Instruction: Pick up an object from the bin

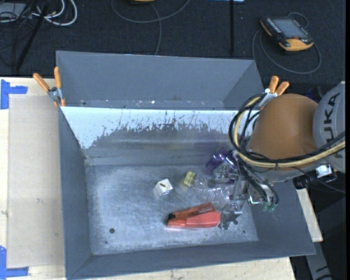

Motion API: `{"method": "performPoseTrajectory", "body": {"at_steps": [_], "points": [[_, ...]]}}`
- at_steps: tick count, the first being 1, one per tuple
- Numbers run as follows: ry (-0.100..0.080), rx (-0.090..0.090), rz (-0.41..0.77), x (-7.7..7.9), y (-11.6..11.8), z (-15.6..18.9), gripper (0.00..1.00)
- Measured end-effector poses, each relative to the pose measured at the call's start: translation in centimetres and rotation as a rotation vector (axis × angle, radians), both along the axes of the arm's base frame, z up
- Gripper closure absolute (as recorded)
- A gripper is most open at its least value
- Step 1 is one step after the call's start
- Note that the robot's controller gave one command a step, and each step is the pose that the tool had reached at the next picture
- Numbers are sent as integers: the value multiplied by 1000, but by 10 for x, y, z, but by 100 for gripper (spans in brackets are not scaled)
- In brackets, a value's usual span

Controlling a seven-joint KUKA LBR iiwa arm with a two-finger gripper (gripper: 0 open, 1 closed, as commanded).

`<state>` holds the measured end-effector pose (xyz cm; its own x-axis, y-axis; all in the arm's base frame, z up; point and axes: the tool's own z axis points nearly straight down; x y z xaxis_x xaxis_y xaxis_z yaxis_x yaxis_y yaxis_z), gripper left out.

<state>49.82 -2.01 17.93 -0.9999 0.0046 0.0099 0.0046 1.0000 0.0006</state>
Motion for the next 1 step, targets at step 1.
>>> {"method": "performPoseTrajectory", "body": {"at_steps": [1], "points": [[-8,-1,1,2,0,4,0]]}}
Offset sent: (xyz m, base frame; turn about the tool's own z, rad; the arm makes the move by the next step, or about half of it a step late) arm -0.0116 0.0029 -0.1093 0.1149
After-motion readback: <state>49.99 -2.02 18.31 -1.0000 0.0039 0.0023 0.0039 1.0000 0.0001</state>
